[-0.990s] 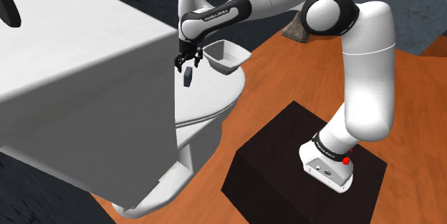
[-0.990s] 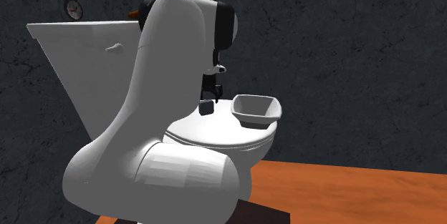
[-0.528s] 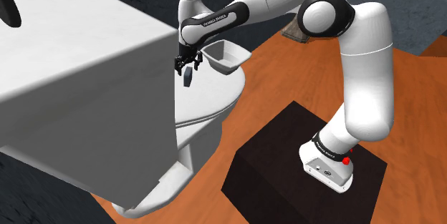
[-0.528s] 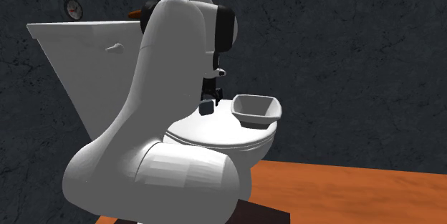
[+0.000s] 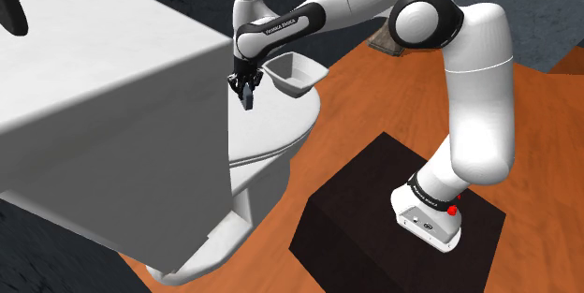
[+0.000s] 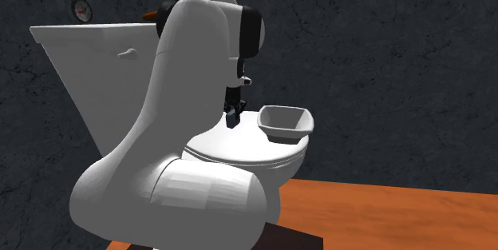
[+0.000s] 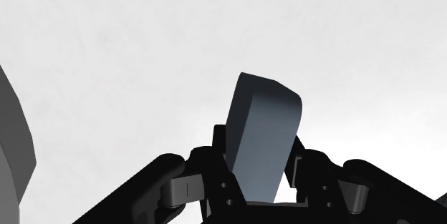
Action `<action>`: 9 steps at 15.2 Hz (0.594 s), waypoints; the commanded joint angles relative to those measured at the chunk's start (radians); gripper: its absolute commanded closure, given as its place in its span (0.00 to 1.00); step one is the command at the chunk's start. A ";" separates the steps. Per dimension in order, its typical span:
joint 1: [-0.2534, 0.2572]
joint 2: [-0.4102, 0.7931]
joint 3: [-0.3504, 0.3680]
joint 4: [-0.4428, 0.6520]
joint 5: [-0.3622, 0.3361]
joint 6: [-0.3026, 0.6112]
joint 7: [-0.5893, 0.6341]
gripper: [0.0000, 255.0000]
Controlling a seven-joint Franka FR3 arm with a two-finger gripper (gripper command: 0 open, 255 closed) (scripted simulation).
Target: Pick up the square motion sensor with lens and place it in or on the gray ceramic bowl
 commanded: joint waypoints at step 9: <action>-0.002 -0.028 0.003 0.010 0.003 -0.039 -0.001 1.00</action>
